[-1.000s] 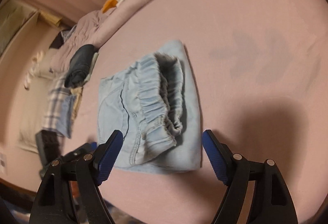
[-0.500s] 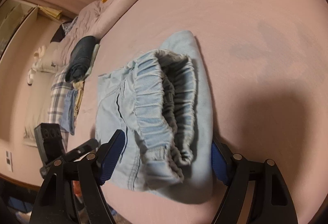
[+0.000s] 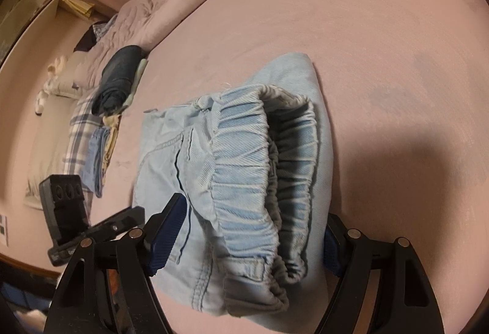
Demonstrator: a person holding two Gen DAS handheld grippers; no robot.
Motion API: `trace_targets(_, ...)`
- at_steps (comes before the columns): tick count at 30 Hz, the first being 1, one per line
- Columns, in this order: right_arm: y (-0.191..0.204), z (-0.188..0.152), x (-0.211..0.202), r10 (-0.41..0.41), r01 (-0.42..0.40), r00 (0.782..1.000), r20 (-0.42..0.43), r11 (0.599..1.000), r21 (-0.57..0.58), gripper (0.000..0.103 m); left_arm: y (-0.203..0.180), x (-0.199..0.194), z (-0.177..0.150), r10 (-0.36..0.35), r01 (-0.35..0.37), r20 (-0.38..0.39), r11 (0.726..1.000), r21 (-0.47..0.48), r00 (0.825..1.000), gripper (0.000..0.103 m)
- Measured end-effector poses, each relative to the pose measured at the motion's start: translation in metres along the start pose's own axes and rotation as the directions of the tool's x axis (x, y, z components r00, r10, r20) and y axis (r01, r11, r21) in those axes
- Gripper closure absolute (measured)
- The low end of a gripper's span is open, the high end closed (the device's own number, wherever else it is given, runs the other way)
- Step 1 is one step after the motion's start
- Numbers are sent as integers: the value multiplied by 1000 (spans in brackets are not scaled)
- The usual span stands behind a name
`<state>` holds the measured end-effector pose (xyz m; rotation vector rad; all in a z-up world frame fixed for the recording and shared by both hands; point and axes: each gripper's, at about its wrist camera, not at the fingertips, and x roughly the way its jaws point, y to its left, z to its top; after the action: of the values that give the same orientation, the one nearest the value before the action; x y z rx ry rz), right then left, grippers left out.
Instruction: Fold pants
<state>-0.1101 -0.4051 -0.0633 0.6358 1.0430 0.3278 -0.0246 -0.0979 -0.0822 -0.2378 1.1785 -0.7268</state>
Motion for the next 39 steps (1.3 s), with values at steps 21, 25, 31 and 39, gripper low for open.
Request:
trace_targets(21, 11, -2, -6, -61, 63, 997, 45, 997, -50, 50, -15, -2, -1, 76, -77, 32, 997, 9, 997, 50)
trace_targets(25, 17, -5, -12, -69, 74, 995, 67, 995, -68, 54, -16, -6, -2, 92, -92, 43, 996, 14, 995, 58)
trace_targets(31, 27, -8, -17, -90, 100, 991, 102, 991, -94, 60, -25, -9, -2, 109, -112, 63, 993, 42, 992, 61)
trace_targets(39, 41, -14, -26, -110, 129, 984, 137, 983, -134, 62, -34, -15, -3, 116, -122, 83, 991, 63, 990, 62)
